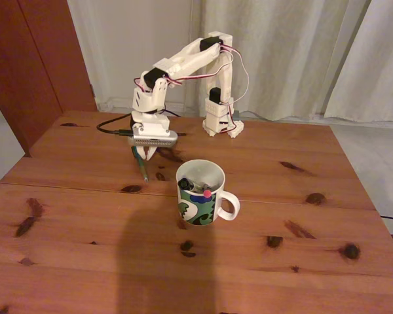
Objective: Clean up the desk and place the pens and markers into the cup
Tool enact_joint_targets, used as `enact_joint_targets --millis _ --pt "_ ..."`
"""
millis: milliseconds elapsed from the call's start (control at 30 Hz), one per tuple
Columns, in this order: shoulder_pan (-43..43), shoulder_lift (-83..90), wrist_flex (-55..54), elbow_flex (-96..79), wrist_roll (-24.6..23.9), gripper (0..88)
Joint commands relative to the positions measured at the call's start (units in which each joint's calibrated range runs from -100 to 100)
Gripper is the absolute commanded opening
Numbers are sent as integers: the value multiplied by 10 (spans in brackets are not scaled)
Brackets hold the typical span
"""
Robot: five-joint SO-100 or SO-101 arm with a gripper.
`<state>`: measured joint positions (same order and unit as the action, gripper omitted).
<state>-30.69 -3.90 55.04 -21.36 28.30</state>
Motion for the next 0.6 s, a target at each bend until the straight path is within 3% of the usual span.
enact_joint_targets --millis 0,567 --pt "-9 -3 -31 23 2 8" --pt "-13 -14 -37 5 4 13"
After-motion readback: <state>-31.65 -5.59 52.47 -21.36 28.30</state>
